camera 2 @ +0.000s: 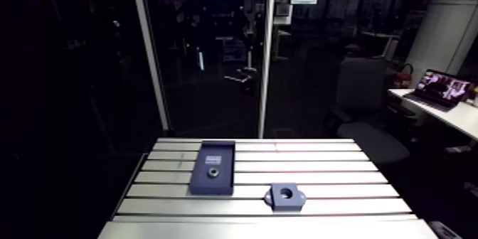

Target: Pick up the bearing and press it into the housing until flush.

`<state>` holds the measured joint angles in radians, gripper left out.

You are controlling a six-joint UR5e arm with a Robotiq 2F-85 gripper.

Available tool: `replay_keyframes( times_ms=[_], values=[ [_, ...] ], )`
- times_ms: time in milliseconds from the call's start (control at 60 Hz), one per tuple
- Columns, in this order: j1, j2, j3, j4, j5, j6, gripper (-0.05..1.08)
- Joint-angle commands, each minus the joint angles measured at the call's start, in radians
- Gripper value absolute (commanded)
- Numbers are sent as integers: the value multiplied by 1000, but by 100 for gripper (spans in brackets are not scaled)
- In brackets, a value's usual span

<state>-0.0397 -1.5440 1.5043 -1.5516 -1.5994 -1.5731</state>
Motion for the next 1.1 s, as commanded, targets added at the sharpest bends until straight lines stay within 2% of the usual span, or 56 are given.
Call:
replay_keyframes(
  times_ms=[17, 750, 883, 933, 1100],
  values=[
    [66, 25, -56, 32, 2, -28, 1],
    [67, 27, -33, 18, 3, -29, 1],
    [66, 41, -6, -48, 2, -25, 1],
    [66, 47, 24, -119, 2, -14, 1],
    [66, 88, 56, -185, 8, -2, 1]
  ],
)
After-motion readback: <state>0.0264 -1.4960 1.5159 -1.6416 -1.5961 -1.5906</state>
